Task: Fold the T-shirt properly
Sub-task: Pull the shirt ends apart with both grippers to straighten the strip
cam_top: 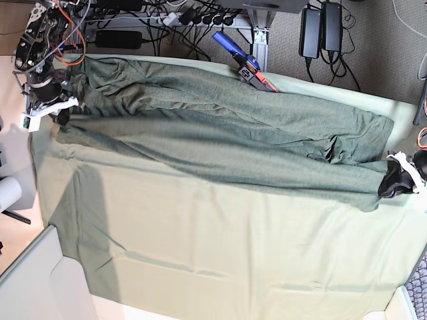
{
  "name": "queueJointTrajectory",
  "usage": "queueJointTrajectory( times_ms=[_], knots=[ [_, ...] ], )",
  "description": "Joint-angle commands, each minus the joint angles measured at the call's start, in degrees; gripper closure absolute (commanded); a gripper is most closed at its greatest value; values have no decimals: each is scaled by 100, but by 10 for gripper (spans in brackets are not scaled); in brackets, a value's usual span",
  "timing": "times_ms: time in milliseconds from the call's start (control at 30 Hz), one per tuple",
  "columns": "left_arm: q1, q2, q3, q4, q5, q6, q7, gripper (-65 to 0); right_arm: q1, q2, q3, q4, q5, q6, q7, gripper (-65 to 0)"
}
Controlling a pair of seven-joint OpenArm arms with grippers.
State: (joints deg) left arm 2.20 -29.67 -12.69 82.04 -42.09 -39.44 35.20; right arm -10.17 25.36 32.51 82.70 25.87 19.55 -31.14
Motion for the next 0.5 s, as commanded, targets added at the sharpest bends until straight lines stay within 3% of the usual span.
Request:
queueJointTrajectory(
  times_ms=[0,267,333,400,467],
  knots=[
    [-87,-111,-35,94,-116,-56,-103,-18,79,146,66,125,28,-2,157,0],
    [92,-136,-35,94,-210,-56,149,-23,76,142,66,125,4,-2,155,0],
    [260,-131,-35,94,-295,-56,149,-101,79,142,66,122,4,-2,155,0],
    [424,-129,-35,94,-358,-56,146,-231,79,140,66,122,4,-2,155,0],
    [542,-131,-37,94,-358,-56,142,-334,79,138,66,122,7,-2,157,-109]
  ],
)
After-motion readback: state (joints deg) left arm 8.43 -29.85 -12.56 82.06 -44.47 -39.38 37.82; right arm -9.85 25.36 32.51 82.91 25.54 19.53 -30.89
